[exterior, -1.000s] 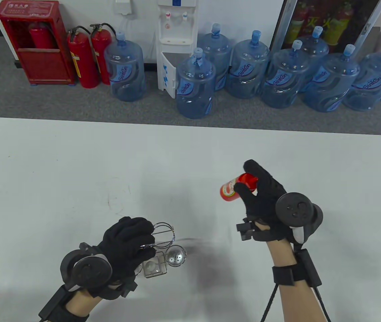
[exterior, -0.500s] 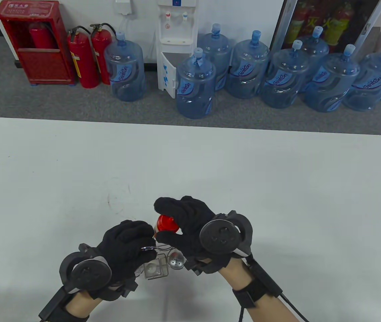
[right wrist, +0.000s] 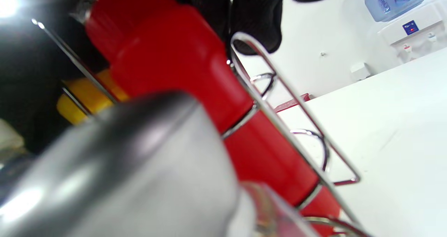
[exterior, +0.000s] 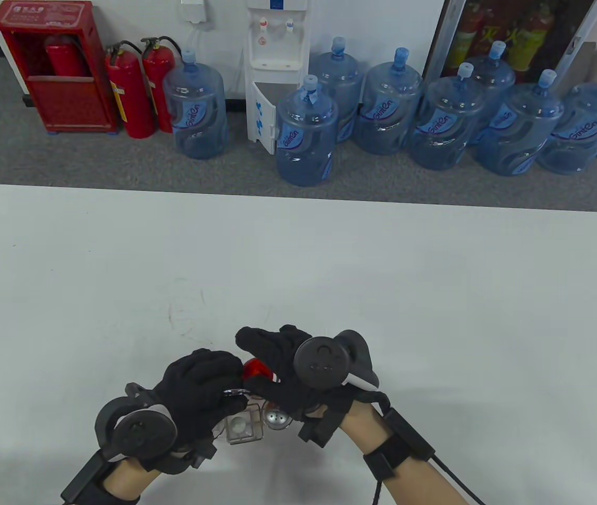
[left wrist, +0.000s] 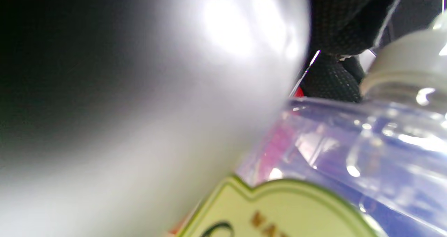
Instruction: Hold seasoning rack and insert seasoning bottles through ring holders
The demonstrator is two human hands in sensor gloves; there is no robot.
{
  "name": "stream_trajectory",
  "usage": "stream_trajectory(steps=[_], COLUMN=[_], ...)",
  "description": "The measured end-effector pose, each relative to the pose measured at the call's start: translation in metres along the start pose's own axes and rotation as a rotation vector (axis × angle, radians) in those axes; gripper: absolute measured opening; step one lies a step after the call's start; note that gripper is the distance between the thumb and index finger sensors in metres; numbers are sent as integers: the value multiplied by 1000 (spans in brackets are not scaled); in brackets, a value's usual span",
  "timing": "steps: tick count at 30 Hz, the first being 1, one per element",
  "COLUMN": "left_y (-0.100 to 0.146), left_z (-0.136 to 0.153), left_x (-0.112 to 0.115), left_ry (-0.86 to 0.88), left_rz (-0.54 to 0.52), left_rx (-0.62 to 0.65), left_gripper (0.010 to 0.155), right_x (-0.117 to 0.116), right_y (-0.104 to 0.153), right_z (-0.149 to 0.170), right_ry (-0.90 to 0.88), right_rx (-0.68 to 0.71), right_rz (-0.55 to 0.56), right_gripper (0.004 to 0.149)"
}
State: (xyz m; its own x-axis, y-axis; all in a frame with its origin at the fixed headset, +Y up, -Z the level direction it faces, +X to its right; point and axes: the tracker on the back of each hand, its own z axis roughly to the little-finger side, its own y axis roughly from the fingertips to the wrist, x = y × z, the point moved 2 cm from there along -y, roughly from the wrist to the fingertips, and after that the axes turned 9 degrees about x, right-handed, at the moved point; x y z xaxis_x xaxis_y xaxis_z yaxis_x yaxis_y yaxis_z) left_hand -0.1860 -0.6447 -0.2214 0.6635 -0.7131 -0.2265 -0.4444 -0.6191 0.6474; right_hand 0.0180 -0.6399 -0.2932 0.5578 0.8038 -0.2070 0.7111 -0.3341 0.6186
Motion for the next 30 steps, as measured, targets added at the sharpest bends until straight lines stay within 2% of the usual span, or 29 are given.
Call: stream_trajectory(steps=[5, 9, 11, 14, 17, 22, 25, 30], left_y=[0, 0, 0, 0, 0, -3, -10, -33], left_z=[1, 1, 1, 0, -1, -3, -3, 10], left_x=[-1, -1, 0, 0, 2, 4, 5, 5], left_ry=[3, 3, 3, 10, 20, 43, 35, 64], left_rz=[-3, -1, 0, -2, 5, 35, 67, 95], left_rx=[-2, -2, -2, 10, 13, 5, -11, -81], left_gripper=[35, 35, 35, 35, 35, 35, 35, 35], right_x=[26, 36, 35, 31, 27, 21, 19, 21], right_y=[34, 79, 96, 119, 132, 137, 138, 140], right_z=[1, 10, 18, 34, 46, 54, 51, 49], right_ry=[172, 479, 520, 495, 445, 349, 360, 293], right_rx=[-3, -38, -64, -114, -137, -139, -129, -131], right_rz=[82, 72, 56, 46, 89, 106, 101, 122], right_gripper=[85, 87, 87, 87, 86, 85, 85, 85])
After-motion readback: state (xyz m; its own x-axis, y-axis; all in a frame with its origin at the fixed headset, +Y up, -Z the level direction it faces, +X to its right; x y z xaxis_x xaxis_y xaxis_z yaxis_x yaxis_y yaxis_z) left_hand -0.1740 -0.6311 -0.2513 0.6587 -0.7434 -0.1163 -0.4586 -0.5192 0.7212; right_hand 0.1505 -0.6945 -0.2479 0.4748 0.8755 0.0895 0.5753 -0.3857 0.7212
